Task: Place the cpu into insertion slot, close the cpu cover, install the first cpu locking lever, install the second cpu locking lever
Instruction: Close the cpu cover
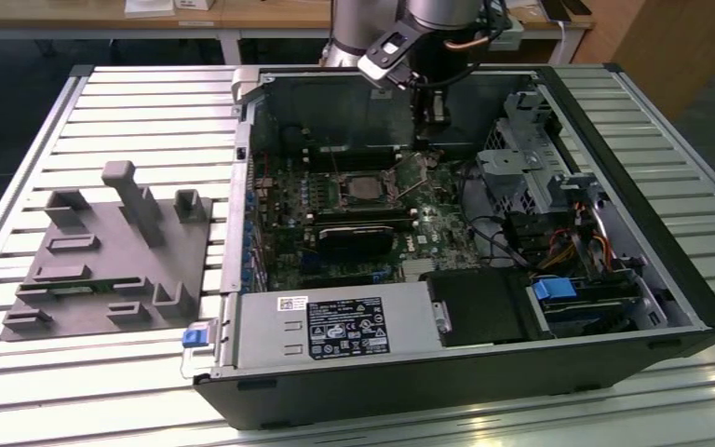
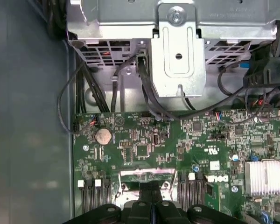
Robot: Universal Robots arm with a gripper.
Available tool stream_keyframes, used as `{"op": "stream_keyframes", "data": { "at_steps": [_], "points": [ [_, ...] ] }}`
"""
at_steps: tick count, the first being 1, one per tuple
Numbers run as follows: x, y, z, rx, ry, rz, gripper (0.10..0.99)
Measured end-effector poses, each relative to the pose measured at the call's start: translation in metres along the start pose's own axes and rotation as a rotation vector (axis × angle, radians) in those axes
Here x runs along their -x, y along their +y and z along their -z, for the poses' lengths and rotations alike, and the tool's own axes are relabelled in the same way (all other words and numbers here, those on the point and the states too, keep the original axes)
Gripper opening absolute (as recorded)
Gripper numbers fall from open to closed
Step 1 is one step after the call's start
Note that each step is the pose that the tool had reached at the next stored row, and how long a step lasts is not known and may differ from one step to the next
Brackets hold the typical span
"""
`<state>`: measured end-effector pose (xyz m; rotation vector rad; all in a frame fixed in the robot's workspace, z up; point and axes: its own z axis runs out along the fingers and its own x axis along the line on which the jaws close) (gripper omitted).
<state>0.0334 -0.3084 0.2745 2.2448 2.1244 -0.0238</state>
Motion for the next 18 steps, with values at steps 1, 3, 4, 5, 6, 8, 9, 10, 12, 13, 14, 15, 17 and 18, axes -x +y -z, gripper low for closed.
{"op": "stream_keyframes", "data": {
  "at_steps": [1,3,4,5,6,8,9,10,12,13,14,15,17,18],
  "points": [
    [-0.0001,0.0005,-0.0006,0.000,0.0000,0.000,0.106],
    [-0.0001,0.0009,-0.0022,0.000,0.0000,0.000,0.106],
    [-0.0002,0.0010,-0.0032,0.000,0.0009,0.000,0.106],
    [-0.0002,0.0012,-0.0043,0.000,0.0049,0.000,0.106],
    [-0.0002,0.0013,-0.0052,-0.001,0.0124,0.000,0.106],
    [-0.0005,0.0019,-0.0071,-0.001,0.0198,0.000,0.106],
    [-0.0005,0.0032,-0.0073,-0.002,0.0197,0.000,0.106],
    [-0.0006,0.0051,-0.0075,-0.002,0.0194,0.000,0.106],
    [-0.0009,0.0086,-0.0082,-0.004,0.0187,0.000,0.106],
    [-0.0010,0.0104,-0.0087,-0.005,0.0185,0.000,0.106],
    [-0.0011,0.0118,-0.0092,-0.005,0.0184,-0.001,0.106],
    [-0.0012,0.0129,-0.0099,-0.006,0.0183,-0.002,0.106],
    [-0.0013,0.0142,-0.0113,-0.007,0.0181,-0.007,0.106],
    [-0.0014,0.0148,-0.0122,-0.007,0.0180,-0.011,0.106]
  ]
}}
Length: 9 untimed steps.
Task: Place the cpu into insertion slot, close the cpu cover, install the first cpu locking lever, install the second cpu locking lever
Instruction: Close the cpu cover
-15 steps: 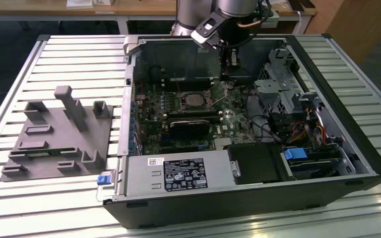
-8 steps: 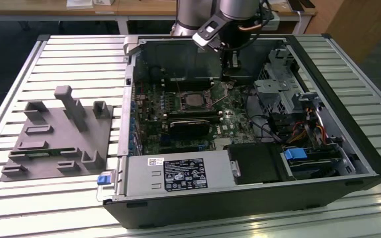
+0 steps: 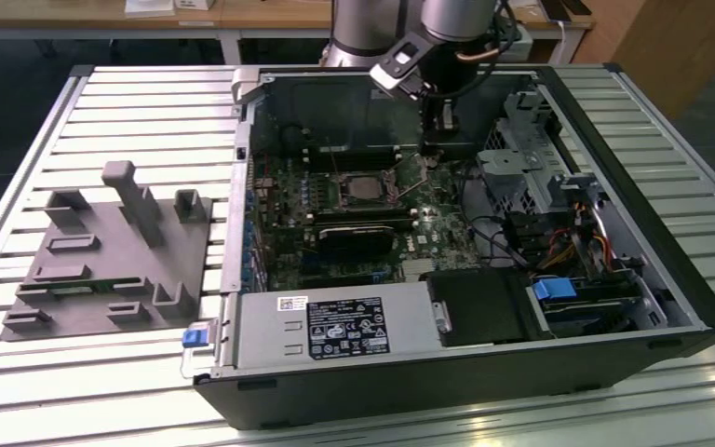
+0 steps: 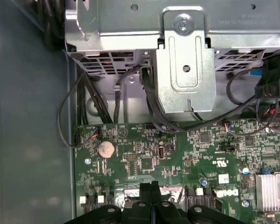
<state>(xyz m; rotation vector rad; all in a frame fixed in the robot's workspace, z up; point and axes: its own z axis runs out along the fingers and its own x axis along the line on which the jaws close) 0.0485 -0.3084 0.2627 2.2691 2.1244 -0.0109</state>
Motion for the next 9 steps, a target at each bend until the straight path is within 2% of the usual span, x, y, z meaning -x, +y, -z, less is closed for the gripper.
{"op": "stream_keyframes", "data": {
  "at_steps": [9],
  "points": [
    [-0.0008,0.0094,-0.0055,-0.008,-0.0008,-0.001,0.106]
  ]
}}
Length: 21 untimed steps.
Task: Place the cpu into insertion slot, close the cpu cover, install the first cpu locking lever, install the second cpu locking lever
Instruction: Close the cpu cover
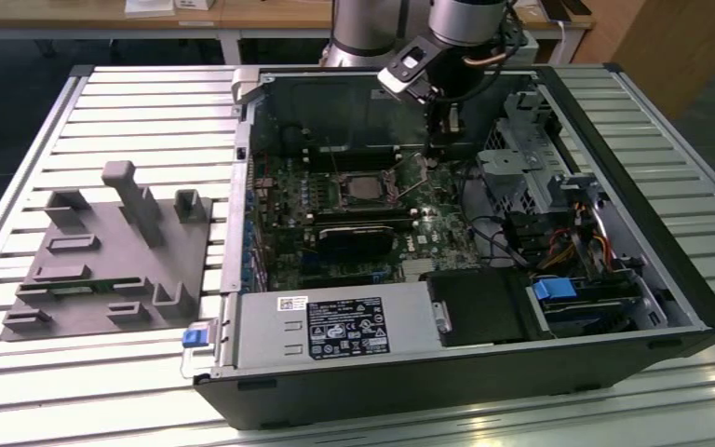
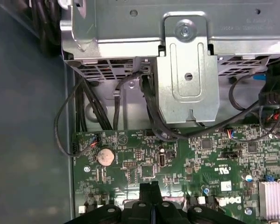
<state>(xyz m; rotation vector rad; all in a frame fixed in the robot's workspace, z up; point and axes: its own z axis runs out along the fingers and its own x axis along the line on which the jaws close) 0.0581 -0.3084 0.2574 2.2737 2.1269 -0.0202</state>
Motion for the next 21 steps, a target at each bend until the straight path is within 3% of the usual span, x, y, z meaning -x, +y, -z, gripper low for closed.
{"op": "stream_keyframes", "data": {
  "at_steps": [5,11,19,21],
  "points": [
    [-0.0003,0.0046,-0.0027,-0.008,-0.0013,0.001,0.106],
    [-0.0009,0.0103,-0.0051,-0.009,-0.0010,0.003,0.106],
    [-0.0012,0.0109,-0.0157,-0.009,-0.0011,0.004,0.106],
    [-0.0011,0.0084,-0.0164,-0.010,-0.0013,0.004,0.106]
  ]
}}
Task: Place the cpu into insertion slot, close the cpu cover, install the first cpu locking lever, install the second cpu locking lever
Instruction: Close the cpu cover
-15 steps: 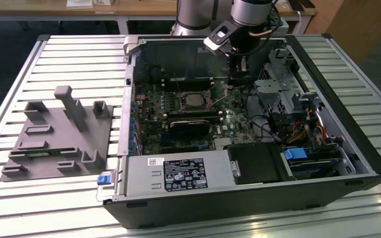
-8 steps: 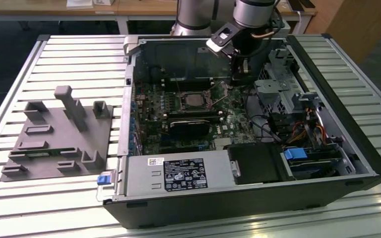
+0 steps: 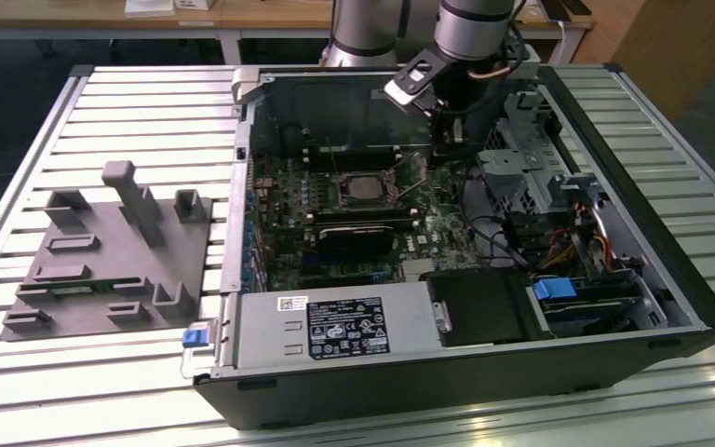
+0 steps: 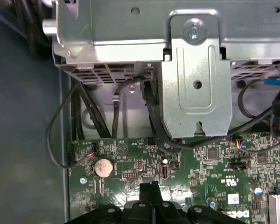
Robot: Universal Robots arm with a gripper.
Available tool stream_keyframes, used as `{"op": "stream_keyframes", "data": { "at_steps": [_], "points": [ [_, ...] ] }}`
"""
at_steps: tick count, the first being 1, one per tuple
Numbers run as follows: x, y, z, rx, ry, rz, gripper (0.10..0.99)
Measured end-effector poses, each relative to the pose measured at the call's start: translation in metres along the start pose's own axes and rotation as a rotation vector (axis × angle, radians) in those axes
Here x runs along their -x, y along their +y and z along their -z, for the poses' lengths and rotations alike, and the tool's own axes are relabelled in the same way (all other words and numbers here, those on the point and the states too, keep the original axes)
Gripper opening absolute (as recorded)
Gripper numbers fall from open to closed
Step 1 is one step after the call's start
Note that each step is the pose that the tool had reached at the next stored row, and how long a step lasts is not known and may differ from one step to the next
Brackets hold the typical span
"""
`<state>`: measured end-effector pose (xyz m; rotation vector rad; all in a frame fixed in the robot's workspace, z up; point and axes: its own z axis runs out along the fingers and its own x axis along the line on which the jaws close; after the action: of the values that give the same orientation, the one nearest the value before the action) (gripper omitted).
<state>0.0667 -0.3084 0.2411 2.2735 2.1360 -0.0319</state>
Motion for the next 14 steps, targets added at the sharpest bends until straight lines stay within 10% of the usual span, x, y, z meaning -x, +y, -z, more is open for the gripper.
{"op": "stream_keyframes", "data": {
  "at_steps": [14],
  "points": [
    [0.0026,-0.0420,-0.0015,0.000,0.0003,0.000,0.106]
  ]
}}
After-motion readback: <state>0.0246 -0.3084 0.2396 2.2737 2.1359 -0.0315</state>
